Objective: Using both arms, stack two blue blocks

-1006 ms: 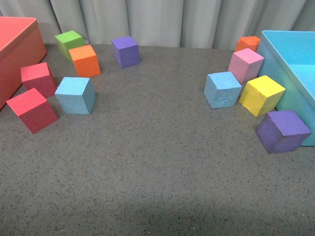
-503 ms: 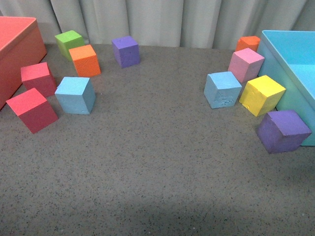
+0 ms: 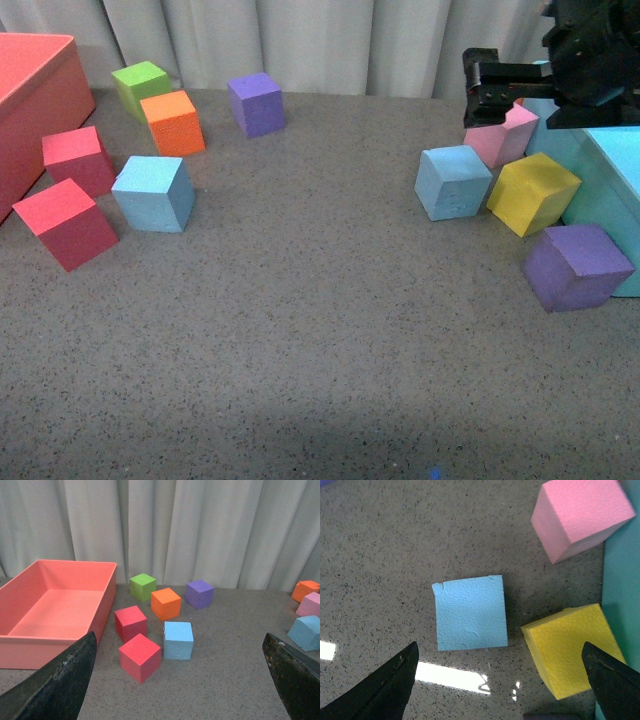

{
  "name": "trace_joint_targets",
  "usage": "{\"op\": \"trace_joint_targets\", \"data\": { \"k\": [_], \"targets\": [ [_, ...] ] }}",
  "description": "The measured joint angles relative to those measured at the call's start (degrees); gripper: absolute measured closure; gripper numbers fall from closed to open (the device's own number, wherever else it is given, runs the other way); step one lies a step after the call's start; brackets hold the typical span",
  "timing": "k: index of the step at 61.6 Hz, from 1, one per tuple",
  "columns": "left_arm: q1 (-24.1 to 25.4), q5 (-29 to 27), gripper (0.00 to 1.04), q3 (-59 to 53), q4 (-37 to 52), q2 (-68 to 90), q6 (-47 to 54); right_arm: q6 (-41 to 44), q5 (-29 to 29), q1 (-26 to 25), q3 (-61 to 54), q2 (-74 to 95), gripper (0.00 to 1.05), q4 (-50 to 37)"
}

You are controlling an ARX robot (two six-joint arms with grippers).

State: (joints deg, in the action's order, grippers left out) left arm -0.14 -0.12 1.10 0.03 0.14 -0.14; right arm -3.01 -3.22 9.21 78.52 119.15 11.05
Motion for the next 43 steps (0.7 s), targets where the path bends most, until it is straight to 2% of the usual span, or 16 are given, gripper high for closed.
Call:
{"op": "trace_joint_targets", "data": {
  "k": [13,43],
  "targets": [
    [0.0,0.0,0.07,0.0,0.0,0.0,0.0,0.1,1.4,1.4,9.6,9.3,0.10,5.6],
    [0.0,0.0,0.07,0.0,0.0,0.0,0.0,0.8,0.6,2.1,19.2,17.9,0.10,10.7]
  ]
}}
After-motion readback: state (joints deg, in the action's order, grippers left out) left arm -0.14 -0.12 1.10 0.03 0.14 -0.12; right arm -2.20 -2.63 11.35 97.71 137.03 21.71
